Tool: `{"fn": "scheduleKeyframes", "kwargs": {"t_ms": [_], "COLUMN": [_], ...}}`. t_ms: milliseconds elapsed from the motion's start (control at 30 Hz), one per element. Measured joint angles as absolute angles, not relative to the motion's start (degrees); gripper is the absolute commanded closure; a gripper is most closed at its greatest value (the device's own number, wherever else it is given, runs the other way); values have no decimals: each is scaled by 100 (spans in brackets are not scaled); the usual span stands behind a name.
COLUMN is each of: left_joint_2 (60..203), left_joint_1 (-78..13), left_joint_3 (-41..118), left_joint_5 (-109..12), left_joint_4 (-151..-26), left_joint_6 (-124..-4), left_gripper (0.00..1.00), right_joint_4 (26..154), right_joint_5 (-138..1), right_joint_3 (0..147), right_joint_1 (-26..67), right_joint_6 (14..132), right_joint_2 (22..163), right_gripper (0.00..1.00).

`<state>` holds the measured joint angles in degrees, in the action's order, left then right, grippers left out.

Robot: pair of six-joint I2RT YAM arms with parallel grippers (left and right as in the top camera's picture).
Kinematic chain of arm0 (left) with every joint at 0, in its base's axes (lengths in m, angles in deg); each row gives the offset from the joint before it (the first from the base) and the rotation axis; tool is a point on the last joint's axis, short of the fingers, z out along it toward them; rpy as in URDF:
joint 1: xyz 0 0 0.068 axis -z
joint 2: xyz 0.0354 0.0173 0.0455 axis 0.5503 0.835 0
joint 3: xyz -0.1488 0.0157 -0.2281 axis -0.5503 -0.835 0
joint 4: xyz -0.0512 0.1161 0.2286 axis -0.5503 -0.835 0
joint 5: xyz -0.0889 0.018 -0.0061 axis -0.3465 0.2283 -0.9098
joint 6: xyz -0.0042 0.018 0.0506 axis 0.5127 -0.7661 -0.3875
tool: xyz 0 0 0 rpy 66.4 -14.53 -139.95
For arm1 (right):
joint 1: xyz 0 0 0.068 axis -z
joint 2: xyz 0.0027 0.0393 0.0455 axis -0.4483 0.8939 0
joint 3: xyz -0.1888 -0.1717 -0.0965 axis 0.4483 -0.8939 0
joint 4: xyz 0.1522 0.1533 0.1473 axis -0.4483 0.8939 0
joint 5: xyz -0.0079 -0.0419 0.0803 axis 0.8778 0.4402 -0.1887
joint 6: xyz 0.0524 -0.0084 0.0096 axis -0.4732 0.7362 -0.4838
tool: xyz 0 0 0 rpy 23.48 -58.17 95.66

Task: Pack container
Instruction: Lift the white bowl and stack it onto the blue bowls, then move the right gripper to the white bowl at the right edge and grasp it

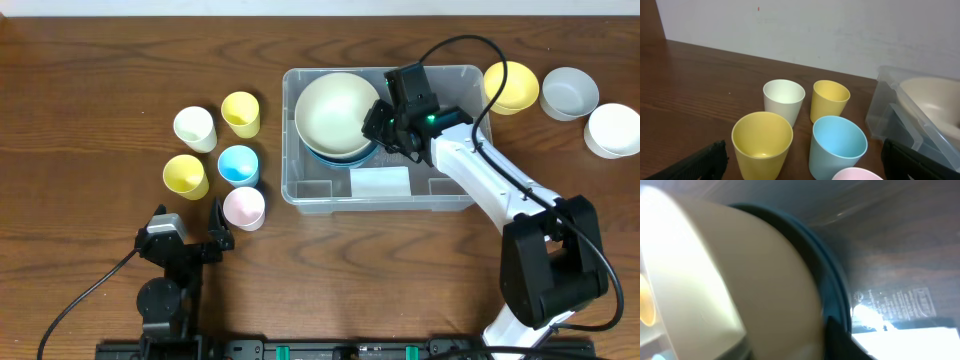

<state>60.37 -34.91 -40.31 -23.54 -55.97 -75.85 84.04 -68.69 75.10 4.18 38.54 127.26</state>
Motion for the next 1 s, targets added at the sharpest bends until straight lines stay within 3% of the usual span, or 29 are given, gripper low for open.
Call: {"fn": "scheduleKeyframes", "kwargs": {"t_ms": [333, 767, 1000], "left_joint_2": [6037, 6037, 6037], "left_joint_1": [-3491, -3491, -3491], "left_joint_3": [-4031, -4031, -4031], "left_joint_5": [-2352, -2354, -2354], "left_joint_4": [-5597, -5597, -5597], "left_joint_6": [-7588, -7588, -7588], "left_gripper": [2, 2, 2], "right_joint_4": [8290, 9082, 9600], "right_joint_5": [-7002, -6992, -6616], "right_joint_3": [7525, 8631, 8961], "right_joint_1": [415, 420, 453], "right_joint_6": [3891, 4274, 4558], "right_joint_2": [12726, 12726, 12726], "right_gripper": [34, 34, 28]}}
